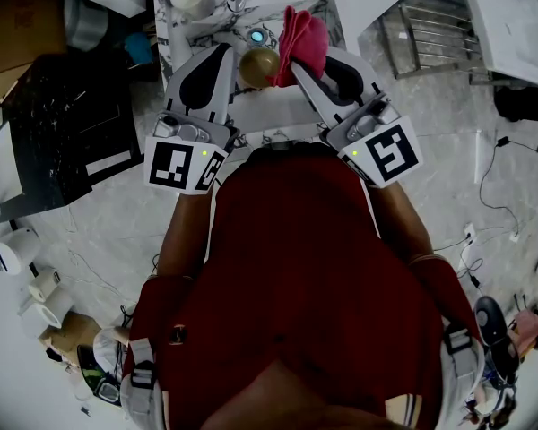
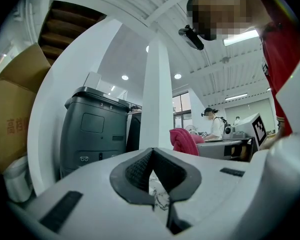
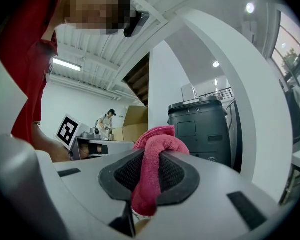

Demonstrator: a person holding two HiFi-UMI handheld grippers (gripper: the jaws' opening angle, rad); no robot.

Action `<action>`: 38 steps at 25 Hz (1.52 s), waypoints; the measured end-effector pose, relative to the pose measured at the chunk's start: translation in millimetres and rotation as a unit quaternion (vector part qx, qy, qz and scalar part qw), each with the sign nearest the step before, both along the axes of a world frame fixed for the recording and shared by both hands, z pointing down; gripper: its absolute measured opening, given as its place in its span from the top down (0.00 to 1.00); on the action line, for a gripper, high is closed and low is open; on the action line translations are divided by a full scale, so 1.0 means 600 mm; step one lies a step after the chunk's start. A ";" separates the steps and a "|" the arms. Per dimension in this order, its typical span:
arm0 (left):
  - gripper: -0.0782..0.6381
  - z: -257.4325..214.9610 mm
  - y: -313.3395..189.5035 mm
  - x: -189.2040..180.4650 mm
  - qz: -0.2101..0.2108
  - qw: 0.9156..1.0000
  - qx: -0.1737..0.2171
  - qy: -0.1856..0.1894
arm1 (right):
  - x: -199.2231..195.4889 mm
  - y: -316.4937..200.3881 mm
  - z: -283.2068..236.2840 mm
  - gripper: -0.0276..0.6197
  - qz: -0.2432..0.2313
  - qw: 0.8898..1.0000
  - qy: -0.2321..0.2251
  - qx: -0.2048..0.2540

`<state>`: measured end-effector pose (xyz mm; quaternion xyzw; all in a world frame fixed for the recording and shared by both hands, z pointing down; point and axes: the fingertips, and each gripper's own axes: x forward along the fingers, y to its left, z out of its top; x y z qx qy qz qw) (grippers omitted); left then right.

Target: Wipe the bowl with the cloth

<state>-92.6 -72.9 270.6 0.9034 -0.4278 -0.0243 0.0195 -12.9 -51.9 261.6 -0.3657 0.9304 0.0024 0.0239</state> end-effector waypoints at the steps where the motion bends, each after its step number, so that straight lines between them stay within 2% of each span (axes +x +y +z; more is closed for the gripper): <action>1: 0.88 0.000 0.002 0.000 0.000 1.000 0.000 0.000 | -0.001 0.002 -0.001 0.87 -0.001 1.000 0.000 0.001; 13: 0.88 -0.019 0.016 0.006 0.010 1.000 0.014 0.008 | -0.002 0.010 -0.009 0.87 -0.004 1.000 0.000 0.004; 38: 0.88 -0.014 0.007 0.006 0.010 1.000 0.015 0.012 | 0.001 0.001 -0.004 0.87 0.002 1.000 0.010 0.012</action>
